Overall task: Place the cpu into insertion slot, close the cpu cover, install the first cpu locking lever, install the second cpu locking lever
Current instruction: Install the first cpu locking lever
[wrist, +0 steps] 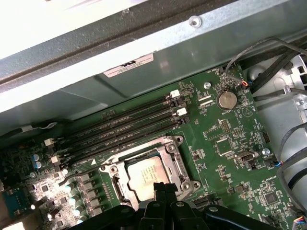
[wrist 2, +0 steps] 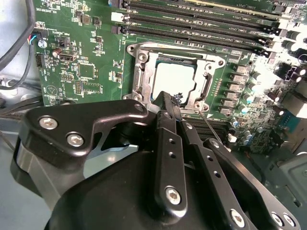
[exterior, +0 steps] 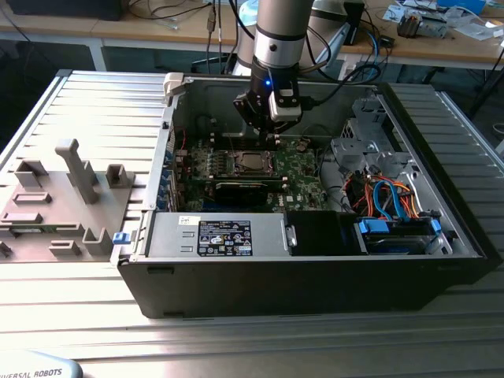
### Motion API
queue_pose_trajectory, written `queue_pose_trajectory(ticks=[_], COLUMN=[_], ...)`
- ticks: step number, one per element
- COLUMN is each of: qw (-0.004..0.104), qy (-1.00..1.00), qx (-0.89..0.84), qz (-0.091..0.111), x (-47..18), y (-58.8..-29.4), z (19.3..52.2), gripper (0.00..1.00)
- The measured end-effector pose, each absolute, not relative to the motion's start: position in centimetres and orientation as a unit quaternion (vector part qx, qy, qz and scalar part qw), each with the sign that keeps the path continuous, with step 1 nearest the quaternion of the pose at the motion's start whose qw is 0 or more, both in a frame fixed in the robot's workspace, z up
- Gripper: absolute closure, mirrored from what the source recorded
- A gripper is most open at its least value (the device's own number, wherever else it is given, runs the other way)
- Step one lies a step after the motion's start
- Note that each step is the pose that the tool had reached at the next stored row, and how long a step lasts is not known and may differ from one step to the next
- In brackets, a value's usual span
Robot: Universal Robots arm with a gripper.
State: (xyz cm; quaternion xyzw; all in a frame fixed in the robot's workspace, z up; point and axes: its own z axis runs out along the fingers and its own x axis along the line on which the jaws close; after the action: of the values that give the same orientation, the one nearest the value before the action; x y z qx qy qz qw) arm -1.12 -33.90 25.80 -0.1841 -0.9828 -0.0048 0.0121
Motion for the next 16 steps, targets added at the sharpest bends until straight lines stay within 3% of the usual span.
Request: queue_pose_trajectory(ticks=[16], qw=[0.012], qy=[-0.984], qx=[-0.178], qz=[-0.005], x=[-1.12], y=[-33.9], z=[25.8], gripper=[0.89])
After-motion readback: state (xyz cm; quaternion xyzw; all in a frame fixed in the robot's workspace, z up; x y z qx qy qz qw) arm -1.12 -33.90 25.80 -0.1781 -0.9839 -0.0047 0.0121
